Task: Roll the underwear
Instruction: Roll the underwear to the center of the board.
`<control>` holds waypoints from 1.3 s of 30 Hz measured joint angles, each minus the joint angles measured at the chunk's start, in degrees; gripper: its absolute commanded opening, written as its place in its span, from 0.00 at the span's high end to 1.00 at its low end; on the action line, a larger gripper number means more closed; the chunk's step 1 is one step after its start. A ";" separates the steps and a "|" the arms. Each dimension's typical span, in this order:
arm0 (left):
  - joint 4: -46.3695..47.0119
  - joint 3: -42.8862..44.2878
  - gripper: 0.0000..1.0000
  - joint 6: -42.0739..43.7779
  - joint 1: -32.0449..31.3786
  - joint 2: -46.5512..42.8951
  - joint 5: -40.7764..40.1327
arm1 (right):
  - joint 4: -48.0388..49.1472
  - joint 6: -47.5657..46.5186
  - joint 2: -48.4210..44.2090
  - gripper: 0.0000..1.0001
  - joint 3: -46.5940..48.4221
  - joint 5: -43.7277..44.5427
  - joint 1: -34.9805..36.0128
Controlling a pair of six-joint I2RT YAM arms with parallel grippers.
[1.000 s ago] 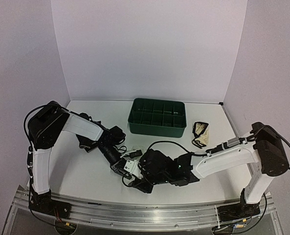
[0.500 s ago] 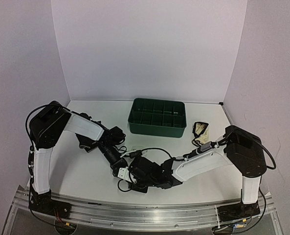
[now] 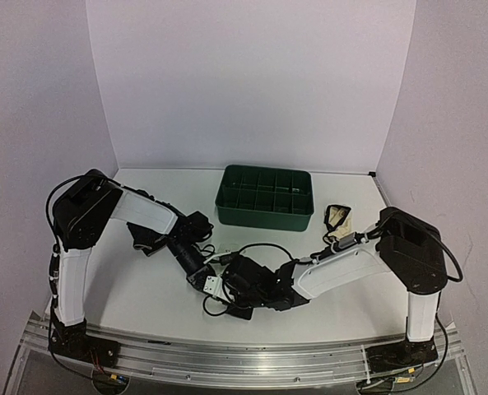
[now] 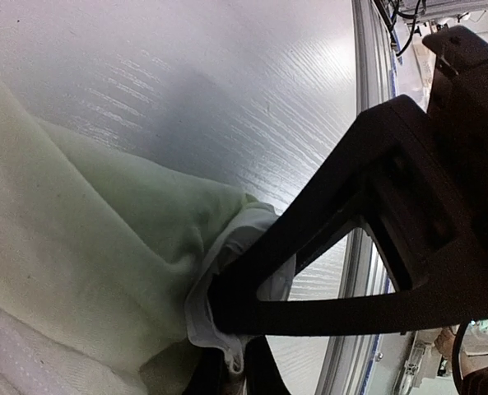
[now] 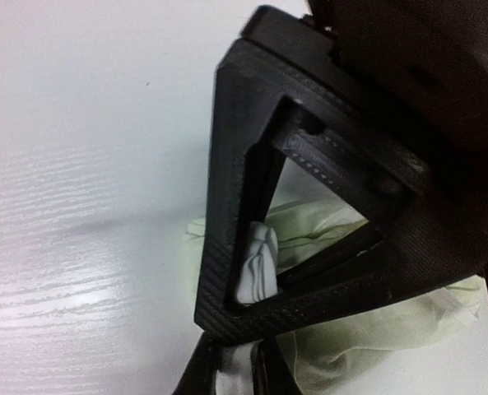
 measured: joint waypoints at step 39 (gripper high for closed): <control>33.26 -30.54 0.50 40.38 -8.58 -30.52 -25.24 | -7.45 38.51 9.08 1.00 8.85 -54.51 -14.48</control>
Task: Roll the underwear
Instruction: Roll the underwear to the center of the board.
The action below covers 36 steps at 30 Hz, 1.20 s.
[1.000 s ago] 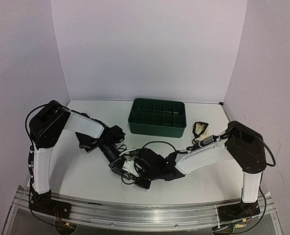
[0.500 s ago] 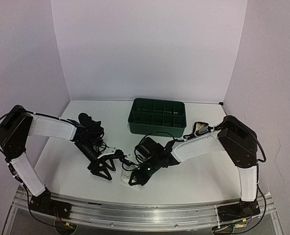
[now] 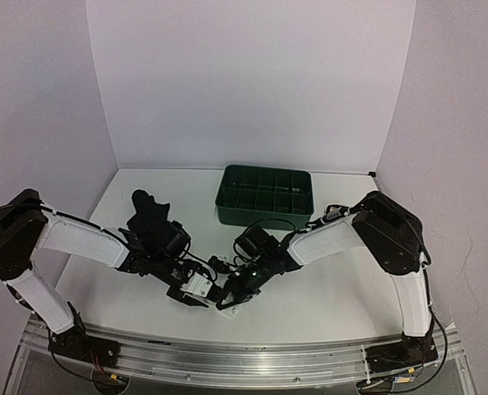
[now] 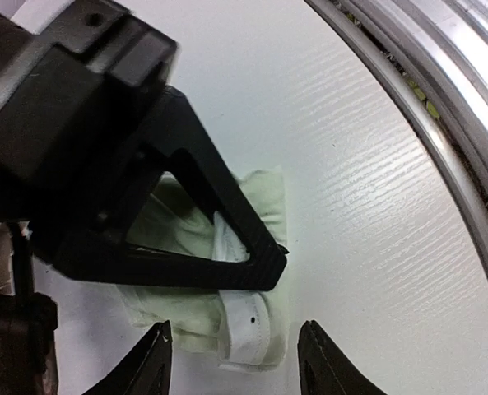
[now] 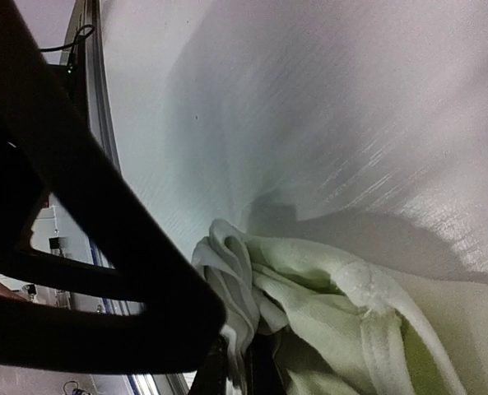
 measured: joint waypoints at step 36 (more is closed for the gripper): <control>-12.81 11.64 1.00 -15.85 -3.98 10.27 -5.30 | -3.95 4.99 -11.72 0.56 -7.66 10.87 -2.44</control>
